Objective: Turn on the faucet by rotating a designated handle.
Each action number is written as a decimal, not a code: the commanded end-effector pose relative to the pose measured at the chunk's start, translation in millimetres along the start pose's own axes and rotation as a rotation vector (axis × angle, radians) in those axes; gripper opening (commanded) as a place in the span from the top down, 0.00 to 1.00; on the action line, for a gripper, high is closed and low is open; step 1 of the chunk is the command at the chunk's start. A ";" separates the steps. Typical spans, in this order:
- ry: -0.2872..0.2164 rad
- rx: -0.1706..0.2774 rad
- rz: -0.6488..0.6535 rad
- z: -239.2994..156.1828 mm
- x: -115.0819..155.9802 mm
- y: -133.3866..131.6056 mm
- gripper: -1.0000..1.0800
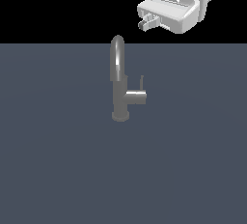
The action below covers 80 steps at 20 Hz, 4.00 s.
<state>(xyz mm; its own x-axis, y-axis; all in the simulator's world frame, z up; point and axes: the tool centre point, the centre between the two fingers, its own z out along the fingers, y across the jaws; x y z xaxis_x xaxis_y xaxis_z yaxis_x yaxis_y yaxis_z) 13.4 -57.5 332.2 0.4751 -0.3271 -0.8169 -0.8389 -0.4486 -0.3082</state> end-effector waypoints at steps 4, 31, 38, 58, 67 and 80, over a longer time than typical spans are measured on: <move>-0.113 0.106 0.110 6.7 45.5 -2.2 1.00; -0.441 0.420 0.440 61.6 169.7 10.8 1.00; -0.441 0.420 0.440 64.1 161.5 20.0 1.00; -0.437 0.422 0.437 77.2 137.4 56.3 1.00; -0.440 0.420 0.439 95.7 137.0 90.2 1.00; -0.440 0.421 0.437 125.7 171.5 119.6 1.00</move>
<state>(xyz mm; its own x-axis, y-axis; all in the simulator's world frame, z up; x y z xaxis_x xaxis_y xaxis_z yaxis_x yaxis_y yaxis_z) -28.2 -61.2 118.5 0.0304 0.0008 -0.9995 -0.9992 0.0245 -0.0304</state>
